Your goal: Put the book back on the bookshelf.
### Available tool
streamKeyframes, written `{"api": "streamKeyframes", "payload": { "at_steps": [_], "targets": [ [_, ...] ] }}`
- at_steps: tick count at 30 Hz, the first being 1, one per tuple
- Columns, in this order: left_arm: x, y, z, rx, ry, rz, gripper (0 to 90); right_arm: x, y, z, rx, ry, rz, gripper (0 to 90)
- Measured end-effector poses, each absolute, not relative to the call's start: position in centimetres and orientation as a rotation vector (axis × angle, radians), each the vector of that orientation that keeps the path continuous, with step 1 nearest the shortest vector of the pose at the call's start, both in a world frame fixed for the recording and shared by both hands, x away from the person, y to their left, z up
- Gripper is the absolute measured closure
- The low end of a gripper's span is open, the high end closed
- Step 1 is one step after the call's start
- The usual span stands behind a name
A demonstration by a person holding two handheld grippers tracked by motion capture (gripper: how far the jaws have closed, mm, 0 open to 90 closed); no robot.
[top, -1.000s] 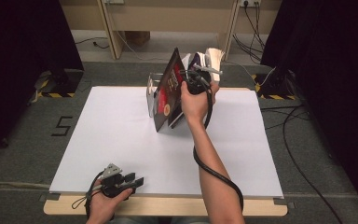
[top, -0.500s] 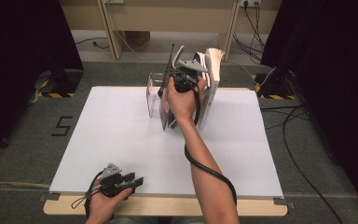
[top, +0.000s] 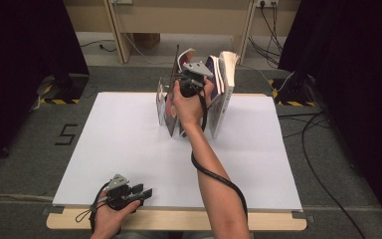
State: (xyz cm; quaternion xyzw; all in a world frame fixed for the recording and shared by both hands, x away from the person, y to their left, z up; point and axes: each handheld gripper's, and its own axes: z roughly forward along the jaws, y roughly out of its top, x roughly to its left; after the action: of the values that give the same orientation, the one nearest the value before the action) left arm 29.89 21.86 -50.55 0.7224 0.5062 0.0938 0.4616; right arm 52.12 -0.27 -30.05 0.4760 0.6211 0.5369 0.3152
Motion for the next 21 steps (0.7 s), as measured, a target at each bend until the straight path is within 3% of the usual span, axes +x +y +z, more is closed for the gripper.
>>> {"api": "streamKeyframes", "payload": {
  "at_steps": [21],
  "targets": [
    [30.4,21.5,-50.1,1.773,1.235,0.262,51.4,51.1,-2.9,-30.5,1.374,1.686,1.426,72.0]
  ]
}}
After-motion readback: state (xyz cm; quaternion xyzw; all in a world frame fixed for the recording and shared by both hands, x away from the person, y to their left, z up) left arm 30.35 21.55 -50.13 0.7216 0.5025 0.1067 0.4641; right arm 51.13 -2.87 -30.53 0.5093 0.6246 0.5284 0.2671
